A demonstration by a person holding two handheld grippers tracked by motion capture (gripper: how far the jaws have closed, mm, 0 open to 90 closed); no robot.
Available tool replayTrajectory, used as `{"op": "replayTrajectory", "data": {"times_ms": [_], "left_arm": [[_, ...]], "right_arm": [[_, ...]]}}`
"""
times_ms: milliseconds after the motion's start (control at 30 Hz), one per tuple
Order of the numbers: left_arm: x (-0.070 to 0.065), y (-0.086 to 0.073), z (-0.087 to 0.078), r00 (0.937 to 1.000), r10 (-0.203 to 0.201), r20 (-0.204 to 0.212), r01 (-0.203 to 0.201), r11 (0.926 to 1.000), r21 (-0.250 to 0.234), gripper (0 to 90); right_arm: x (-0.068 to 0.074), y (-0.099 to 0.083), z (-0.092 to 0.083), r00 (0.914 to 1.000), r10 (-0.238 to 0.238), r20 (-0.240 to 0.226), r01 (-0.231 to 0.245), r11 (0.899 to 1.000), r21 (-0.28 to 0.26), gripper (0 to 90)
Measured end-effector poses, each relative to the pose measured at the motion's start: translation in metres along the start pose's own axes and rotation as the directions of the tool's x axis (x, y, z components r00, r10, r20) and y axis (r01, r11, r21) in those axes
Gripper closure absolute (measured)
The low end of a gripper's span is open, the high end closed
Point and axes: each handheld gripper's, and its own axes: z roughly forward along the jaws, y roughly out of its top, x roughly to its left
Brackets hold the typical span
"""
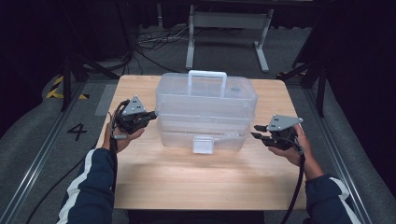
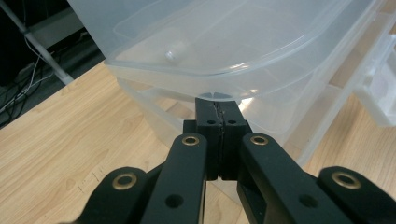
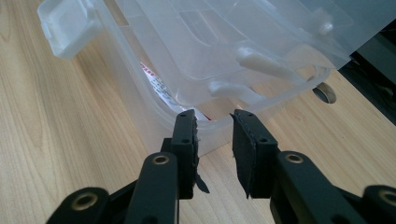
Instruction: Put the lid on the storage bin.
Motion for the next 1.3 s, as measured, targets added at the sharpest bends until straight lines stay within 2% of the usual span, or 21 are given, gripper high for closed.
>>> {"op": "replayTrajectory", "data": {"times_ms": [367, 700, 1300], "left_arm": [[-0.003, -0.006, 0.0, 0.9999, 0.012, -0.005, -0.012, 0.9996, 0.025, 90.0], [-0.004, -0.011, 0.0, 1.0, 0.008, 0.003, -0.008, 0.9996, 0.027, 90.0], [-0.009, -0.02, 0.007, 0.9993, 0.038, 0.001, -0.038, 0.9952, 0.09, 90.0]], "right_arm": [[0.002, -0.002, 0.001, 0.9998, 0.014, -0.013, -0.014, 1.0, -0.004, 69.3], [0.002, -0.003, 0.004, 0.9996, 0.022, -0.015, -0.022, 1.0, 0.0, 67.5], [0.004, -0.005, 0.01, 0.9988, 0.042, -0.026, -0.042, 0.999, 0.0, 67.1]]}}
